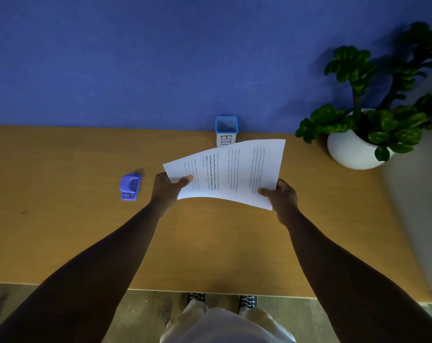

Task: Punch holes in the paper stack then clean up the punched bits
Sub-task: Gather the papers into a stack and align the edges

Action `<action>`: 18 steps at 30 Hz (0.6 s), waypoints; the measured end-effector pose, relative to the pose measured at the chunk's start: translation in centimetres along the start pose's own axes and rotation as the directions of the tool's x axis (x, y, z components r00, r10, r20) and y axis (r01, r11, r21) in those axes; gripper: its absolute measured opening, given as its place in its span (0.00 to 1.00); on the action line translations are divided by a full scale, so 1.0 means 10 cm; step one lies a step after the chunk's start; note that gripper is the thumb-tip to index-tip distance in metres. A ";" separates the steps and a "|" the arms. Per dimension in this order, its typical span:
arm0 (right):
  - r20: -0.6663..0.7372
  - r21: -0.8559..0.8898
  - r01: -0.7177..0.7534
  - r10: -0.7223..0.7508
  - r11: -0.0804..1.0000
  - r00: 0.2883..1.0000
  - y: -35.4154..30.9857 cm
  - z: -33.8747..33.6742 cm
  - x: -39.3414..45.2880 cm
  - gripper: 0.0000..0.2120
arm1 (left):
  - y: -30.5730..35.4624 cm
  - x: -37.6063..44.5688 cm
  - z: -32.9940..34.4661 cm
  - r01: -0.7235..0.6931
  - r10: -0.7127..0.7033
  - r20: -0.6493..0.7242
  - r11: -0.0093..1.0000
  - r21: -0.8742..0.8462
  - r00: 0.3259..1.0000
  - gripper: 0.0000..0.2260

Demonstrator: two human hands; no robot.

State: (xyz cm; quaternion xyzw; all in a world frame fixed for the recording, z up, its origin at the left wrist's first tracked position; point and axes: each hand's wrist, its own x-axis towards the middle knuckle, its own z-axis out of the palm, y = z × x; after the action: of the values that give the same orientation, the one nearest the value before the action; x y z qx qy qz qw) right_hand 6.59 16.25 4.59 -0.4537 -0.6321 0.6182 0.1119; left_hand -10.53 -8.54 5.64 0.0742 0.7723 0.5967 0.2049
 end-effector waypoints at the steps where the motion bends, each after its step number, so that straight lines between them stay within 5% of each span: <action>1: -0.003 0.003 -0.003 0.003 1.000 1.000 0.01 0.00 0.01 0.14 | 0.00 0.00 0.00 0.003 -0.003 -0.002 1.000 0.003 1.000 0.07; 18: -0.040 -0.074 -0.028 0.025 0.997 0.999 0.11 0.08 0.03 0.15 | -0.21 -0.10 0.16 0.103 -0.104 -0.069 0.994 -0.028 0.992 0.12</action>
State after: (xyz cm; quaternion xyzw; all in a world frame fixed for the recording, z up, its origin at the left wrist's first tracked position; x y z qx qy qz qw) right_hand 6.29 15.71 3.32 -0.4780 -0.6464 0.5864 0.0990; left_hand -8.69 -8.11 3.56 0.0105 0.7746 0.5968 0.2091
